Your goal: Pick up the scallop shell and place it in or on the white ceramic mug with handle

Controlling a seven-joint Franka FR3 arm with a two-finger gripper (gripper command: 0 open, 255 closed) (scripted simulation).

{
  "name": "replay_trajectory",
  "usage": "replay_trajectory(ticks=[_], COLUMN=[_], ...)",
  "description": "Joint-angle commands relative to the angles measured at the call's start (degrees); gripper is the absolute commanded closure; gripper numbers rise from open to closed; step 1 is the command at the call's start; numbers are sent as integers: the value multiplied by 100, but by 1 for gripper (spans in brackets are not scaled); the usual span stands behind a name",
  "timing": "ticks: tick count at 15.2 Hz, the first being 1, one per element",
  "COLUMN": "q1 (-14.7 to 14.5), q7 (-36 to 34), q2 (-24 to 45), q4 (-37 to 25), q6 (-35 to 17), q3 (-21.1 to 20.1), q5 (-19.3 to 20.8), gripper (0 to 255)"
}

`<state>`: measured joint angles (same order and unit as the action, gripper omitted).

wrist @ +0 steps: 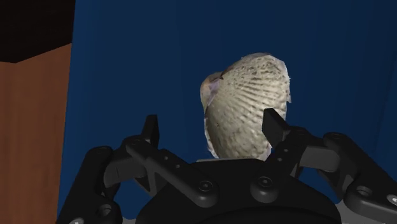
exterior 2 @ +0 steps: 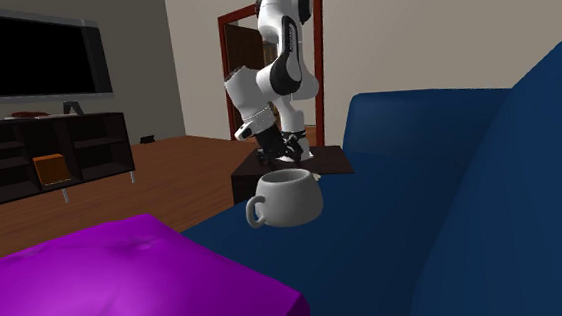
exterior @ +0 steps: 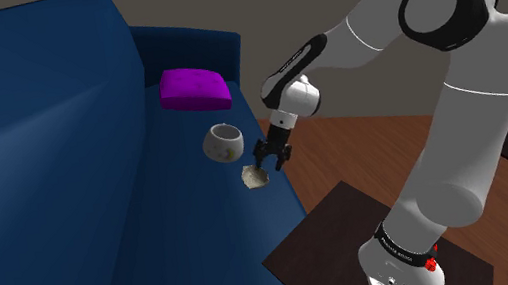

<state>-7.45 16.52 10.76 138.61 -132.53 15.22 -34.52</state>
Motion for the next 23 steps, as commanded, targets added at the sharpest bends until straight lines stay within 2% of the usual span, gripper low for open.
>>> replay_trajectory(ticks=[1, 5, 12, 13, 23], q1=[-15, -39, -39, -39, -50], q7=[81, 234, 234, 234, 171], q2=[140, 356, 356, 356, 275], q4=[-3, 28, 28, 28, 42], q6=[-103, -320, -320, -320, -272], q3=[-50, -157, -158, -158, -136], q5=[-106, -350, -350, -350, -285], gripper=[0, 0, 0, 255, 255])
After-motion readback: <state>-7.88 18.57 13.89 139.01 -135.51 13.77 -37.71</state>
